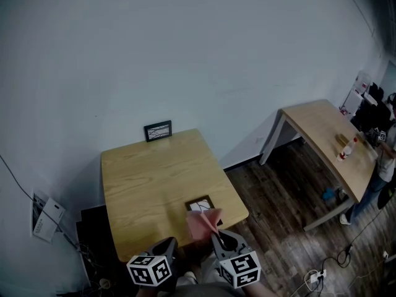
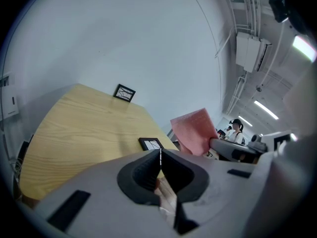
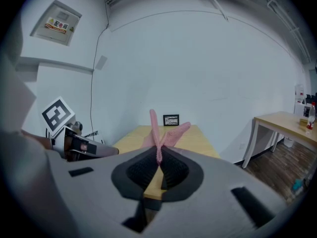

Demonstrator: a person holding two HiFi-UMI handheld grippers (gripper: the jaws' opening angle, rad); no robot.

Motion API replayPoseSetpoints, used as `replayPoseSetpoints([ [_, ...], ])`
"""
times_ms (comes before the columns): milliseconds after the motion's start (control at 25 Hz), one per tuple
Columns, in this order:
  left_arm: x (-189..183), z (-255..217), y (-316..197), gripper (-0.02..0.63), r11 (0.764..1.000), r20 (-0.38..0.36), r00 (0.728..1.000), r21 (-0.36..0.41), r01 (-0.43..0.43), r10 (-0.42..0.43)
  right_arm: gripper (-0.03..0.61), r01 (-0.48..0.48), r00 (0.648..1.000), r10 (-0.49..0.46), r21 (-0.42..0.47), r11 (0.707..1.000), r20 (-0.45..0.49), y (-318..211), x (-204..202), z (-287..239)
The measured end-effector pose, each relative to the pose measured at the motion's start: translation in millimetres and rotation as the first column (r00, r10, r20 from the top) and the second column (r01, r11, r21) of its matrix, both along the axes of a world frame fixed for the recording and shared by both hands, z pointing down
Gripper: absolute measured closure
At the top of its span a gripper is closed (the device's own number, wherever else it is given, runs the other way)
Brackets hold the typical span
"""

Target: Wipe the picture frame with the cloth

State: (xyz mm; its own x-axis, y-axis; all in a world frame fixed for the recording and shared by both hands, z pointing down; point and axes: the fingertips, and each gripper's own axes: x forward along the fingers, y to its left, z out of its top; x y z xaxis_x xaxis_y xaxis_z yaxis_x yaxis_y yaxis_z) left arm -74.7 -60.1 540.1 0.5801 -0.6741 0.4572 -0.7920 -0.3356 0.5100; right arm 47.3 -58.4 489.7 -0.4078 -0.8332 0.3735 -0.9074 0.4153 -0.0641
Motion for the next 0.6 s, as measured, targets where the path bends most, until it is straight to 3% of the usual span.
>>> replayPoseSetpoints([
  [600,8.8,-3.1,-2.1,0.609,1.0,-0.004,1.0,0.013,-0.025,0.025,0.569,-0.006,1.0,0.006,0.004,1.0,0.024,-1.9,2.2,-3.0],
])
